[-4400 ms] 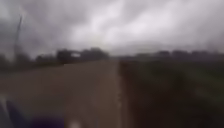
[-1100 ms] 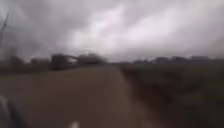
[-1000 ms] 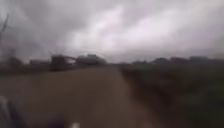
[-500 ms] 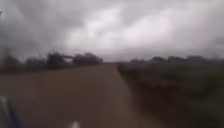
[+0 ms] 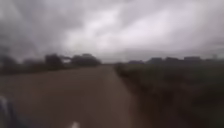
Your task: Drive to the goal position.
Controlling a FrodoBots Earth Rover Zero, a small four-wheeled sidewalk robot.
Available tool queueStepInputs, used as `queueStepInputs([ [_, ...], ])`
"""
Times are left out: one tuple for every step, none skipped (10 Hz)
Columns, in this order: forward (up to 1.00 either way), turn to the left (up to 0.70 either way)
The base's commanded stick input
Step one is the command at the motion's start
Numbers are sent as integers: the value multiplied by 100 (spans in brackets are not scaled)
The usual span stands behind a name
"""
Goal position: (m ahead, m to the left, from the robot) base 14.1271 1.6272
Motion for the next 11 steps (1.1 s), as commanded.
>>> queueStepInputs([
  [85, 0],
  [85, 0],
  [85, 0],
  [85, 0],
  [85, 0],
  [85, 0],
  [85, -1],
  [85, -4],
  [85, -6],
  [85, -9],
  [85, -12],
])
